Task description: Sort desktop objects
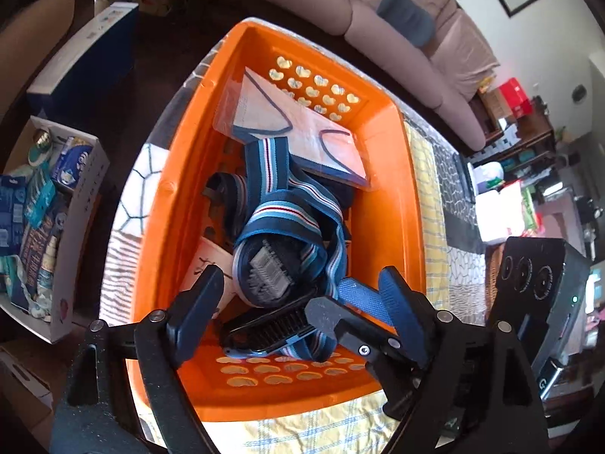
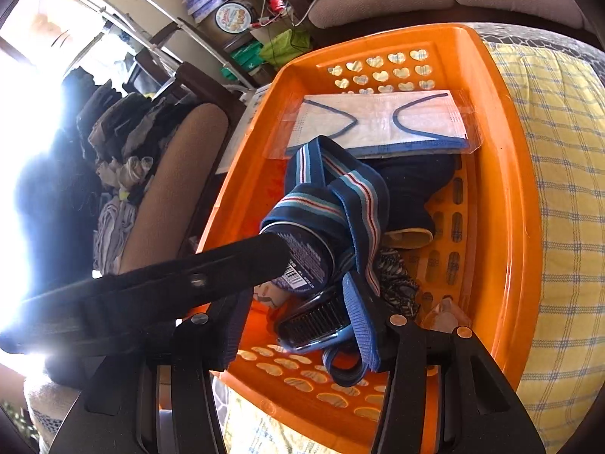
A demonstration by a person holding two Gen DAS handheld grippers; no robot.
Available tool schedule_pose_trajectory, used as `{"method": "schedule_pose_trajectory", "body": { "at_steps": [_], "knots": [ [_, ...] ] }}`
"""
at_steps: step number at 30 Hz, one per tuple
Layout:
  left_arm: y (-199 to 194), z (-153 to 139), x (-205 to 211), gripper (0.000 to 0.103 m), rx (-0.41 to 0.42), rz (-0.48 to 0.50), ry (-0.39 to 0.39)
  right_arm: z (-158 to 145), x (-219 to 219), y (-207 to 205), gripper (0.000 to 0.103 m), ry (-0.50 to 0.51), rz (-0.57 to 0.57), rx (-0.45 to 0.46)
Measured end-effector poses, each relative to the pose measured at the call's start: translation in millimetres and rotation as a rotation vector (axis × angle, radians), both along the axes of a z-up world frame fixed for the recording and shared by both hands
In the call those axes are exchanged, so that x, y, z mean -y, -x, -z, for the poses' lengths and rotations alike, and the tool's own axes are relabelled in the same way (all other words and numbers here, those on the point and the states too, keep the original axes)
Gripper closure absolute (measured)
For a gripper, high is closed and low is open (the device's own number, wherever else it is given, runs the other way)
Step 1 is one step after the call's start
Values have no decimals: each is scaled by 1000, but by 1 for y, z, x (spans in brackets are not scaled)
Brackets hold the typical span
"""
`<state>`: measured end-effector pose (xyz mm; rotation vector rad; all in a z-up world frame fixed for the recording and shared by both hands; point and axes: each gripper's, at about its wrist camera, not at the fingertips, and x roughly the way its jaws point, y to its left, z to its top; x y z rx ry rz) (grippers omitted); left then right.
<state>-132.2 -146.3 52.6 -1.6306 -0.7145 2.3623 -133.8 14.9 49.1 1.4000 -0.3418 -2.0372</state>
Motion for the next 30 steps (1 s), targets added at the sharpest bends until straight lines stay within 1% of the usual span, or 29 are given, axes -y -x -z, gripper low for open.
{"method": "schedule_pose_trajectory", "body": {
  "at_steps": [3,5,6,7,9,11,13,15,18,21,24,30],
  "knots": [
    [-5,-9,6,21,-11,-7,16,-1,2,-2,51,-27,1,-12],
    [-11,-17,11,16,-27,-11,19,-5,3,-4,49,-54,0,-30],
    [-14,-20,13,12,-40,-11,31,-7,4,-5,44,-65,-1,-41],
    [-18,-25,15,11,-52,-6,45,-10,4,-7,40,-82,-1,-59],
    [-25,-29,17,11,-63,0,62,-13,2,-10,21,-106,3,-86],
    [-32,-31,21,11,-70,0,77,-17,-2,-13,15,-117,13,-109],
    [-40,-31,23,11,-74,-1,95,-20,-8,-17,15,-126,21,-121],
    [-47,-30,23,9,-76,4,102,-21,-10,-20,12,-138,26,-128],
    [-59,-33,19,0,-93,9,140,-26,-17,-28,6,-144,32,-144],
    [-68,-36,13,0,-103,26,177,-32,-23,-39,0,-140,38,-162],
    [-80,-42,3,0,-121,41,204,-36,-30,-49,0,-141,54,-173],
    [-106,-48,-22,0,-161,72,287,-44,-47,-67,0,-156,95,-185]
  ]
}}
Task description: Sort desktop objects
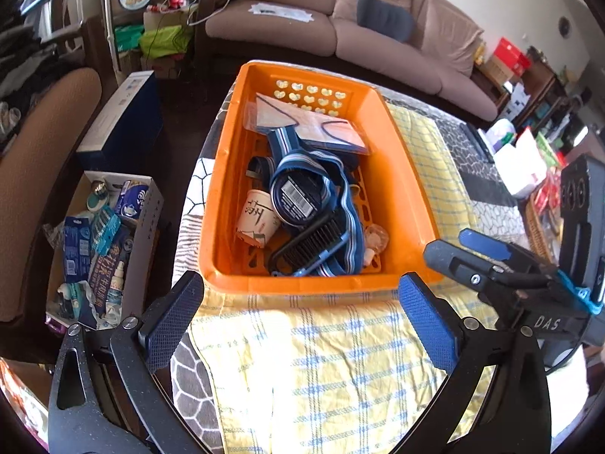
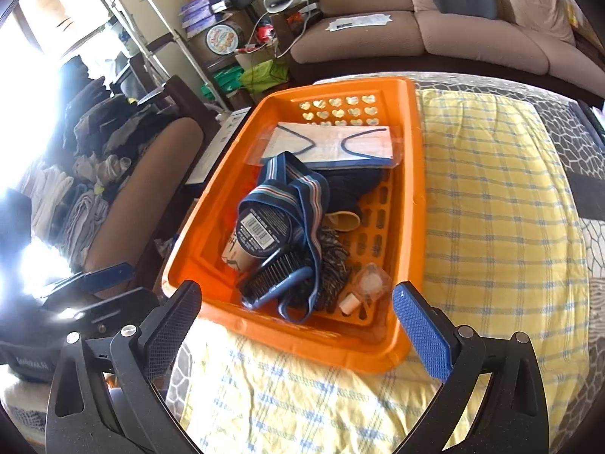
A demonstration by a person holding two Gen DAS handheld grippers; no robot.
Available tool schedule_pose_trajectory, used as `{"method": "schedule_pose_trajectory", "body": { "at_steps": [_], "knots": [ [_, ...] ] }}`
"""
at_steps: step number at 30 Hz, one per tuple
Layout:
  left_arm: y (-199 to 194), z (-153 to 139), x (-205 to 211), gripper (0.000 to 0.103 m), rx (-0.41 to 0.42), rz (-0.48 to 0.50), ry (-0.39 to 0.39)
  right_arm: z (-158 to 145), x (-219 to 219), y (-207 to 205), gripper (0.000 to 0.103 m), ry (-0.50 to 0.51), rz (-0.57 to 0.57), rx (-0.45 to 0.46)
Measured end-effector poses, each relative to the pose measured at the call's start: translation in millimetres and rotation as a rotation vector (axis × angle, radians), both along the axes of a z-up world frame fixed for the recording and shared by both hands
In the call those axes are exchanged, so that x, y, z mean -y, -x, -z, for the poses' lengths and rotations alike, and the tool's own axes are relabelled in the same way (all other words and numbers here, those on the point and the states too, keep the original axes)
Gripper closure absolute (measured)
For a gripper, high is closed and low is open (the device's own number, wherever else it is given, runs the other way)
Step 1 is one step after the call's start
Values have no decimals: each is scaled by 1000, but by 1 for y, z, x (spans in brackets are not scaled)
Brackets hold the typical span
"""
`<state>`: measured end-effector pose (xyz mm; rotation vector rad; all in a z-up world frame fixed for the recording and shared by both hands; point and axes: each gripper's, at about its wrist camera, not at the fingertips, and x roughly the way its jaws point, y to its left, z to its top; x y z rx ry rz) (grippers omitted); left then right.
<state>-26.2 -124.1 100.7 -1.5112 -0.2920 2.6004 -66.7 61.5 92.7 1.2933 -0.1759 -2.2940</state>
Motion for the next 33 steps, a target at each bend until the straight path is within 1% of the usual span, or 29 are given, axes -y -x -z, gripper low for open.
{"method": "schedule_pose_trajectory", "body": {
  "at_steps": [5,10,15,18,19,23,30,33],
  "knots": [
    [-23,2,-28,0,-32,25,56,-1,-30,-20,0,-6,50,-11],
    [-44,14,-66,0,-68,56,133,8,-72,-37,0,-23,123,-10],
    [-52,39,-93,0,-81,34,134,29,-111,-54,0,-70,196,-11],
    [-55,55,-109,0,-77,35,151,43,-127,-60,0,-91,222,3],
    [-55,59,-114,0,-83,34,174,48,-131,-62,0,-101,228,7],
    [-51,66,-125,0,-97,22,215,58,-140,-65,0,-137,232,-1],
    [-41,80,-126,0,-95,-20,221,73,-145,-66,0,-162,246,-3],
    [-36,88,-124,0,-75,-31,213,74,-143,-65,0,-189,241,-22]
  ]
}}
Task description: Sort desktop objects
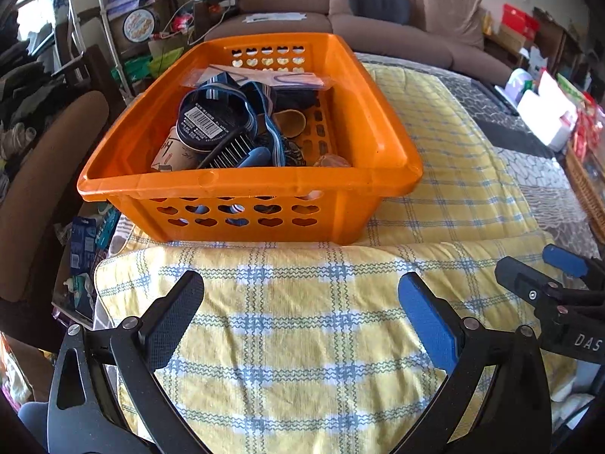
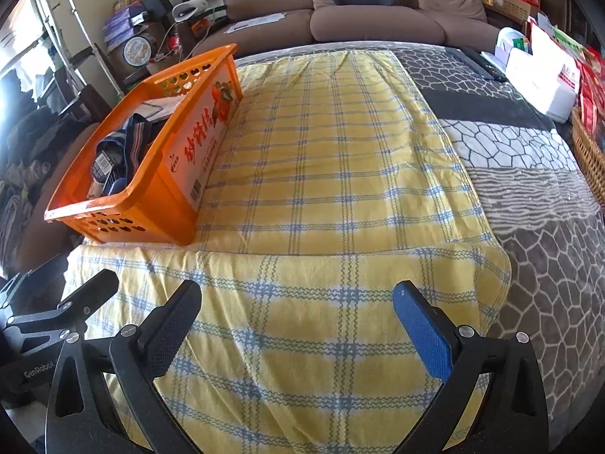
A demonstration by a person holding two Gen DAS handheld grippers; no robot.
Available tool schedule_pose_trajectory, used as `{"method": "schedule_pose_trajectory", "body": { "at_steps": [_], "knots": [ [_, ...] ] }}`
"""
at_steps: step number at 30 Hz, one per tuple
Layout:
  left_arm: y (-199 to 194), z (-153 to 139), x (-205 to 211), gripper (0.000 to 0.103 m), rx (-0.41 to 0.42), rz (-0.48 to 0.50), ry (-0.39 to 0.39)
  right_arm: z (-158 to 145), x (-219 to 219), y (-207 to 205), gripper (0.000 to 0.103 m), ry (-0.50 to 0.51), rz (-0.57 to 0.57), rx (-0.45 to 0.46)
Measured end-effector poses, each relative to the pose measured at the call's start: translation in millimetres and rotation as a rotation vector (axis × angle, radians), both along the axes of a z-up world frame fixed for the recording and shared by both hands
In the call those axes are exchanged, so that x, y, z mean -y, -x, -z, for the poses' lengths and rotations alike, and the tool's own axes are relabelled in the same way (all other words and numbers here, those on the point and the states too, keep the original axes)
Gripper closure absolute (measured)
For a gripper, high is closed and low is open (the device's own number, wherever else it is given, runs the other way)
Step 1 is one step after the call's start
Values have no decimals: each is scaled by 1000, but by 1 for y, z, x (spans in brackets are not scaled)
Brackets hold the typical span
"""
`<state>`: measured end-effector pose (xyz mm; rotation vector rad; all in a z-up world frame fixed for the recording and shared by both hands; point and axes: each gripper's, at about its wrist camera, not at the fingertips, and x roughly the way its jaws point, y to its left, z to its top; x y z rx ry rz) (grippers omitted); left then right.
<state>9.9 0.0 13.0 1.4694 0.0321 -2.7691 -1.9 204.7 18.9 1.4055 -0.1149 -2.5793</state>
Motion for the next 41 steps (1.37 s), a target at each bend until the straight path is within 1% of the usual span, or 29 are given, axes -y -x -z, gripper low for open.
{"method": "schedule_pose_trajectory", "body": {
  "at_steps": [3,5,9,12,18,41],
  "knots": [
    [4,11,1,0,27,-5,-1,1,5,1,0,-39,-14,-6],
    [3,12,0,0,7,-5,5,3,7,0,0,-57,-13,-18],
    [2,12,-1,0,-2,-8,8,6,11,-2,0,-94,-1,-35],
    [0,13,-2,0,-14,-10,13,10,18,-3,0,-156,-7,-47],
    [1,13,-2,0,-13,-10,11,11,16,-8,0,-151,10,-84],
    [1,13,-2,0,-15,-8,9,10,18,-9,0,-155,10,-82]
  ]
}}
